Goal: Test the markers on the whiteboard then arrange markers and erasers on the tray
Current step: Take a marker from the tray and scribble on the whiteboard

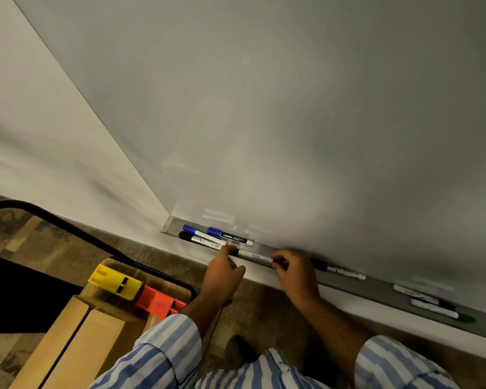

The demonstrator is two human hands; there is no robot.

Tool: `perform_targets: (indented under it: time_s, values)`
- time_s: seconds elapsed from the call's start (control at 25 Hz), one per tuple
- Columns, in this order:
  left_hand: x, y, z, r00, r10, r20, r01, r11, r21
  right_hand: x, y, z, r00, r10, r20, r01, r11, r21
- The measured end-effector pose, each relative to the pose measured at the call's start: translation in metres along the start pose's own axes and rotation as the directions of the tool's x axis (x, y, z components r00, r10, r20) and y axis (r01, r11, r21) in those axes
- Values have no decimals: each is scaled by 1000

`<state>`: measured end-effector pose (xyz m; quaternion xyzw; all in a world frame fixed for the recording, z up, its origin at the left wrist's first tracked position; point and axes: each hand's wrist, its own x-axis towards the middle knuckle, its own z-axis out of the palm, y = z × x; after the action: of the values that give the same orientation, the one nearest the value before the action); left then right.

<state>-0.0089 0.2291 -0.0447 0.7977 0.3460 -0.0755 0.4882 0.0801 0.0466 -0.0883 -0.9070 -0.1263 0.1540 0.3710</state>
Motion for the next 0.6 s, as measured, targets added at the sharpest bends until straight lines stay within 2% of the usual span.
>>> perform_targets:
  time_s: [0.36,0.6]
  values:
    - [-7,25,37,987,152,47,-148,987,-68,-26,23,-37,994,110,-25,-110,994,-1]
    - [-23,54,93,960,243,136,-241,970,-34,-54,57,-87,975,122,-183,-127,992,-14]
